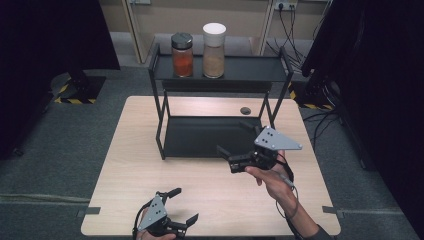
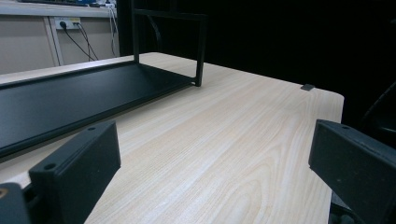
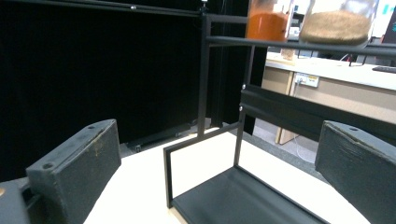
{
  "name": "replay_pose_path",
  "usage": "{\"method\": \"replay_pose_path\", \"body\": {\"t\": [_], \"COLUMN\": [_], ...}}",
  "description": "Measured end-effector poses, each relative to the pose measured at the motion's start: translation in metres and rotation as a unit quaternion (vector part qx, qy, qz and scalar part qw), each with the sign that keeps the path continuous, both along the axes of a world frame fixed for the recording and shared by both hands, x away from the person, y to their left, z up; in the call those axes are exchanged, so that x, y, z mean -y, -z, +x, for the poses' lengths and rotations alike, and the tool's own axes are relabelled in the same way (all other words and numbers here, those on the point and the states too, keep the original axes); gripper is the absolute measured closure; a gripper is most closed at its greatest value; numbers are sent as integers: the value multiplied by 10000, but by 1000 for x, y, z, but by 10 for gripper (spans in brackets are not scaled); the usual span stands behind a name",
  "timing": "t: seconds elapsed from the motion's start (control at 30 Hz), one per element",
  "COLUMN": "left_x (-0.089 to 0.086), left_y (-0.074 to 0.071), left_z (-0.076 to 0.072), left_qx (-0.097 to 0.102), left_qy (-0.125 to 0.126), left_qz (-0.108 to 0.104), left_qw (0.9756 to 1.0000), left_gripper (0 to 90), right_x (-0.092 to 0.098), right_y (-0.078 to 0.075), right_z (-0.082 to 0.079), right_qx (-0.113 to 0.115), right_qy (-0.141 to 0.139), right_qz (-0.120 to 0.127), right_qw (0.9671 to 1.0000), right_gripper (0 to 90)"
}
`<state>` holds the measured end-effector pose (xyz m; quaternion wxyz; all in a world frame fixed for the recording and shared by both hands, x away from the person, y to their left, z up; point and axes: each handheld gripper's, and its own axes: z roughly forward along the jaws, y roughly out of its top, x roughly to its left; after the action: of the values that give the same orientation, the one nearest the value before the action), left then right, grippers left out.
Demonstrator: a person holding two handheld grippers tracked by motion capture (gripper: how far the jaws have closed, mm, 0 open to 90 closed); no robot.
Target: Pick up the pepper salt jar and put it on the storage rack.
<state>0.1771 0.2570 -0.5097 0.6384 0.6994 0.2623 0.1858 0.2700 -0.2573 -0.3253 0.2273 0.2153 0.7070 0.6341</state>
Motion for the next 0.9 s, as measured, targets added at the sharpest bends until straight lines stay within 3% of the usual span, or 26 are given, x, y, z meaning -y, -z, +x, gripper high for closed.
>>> {"method": "replay_pose_path", "body": {"t": [0.47,0.9], "left_x": [0,0], "left_y": [0,0], "left_z": [-1,-1], "left_qx": [15,13], "left_qy": [-21,-29], "left_qz": [2,3], "left_qw": [10000,10000], "left_gripper": [15,15], "right_x": [2,9], "right_y": [20,40], "right_z": [-15,-27], "right_qx": [15,-39], "right_qy": [-154,-132], "right_qz": [-15,-7], "right_qw": [9999,9999], "right_gripper": [6,6]}}
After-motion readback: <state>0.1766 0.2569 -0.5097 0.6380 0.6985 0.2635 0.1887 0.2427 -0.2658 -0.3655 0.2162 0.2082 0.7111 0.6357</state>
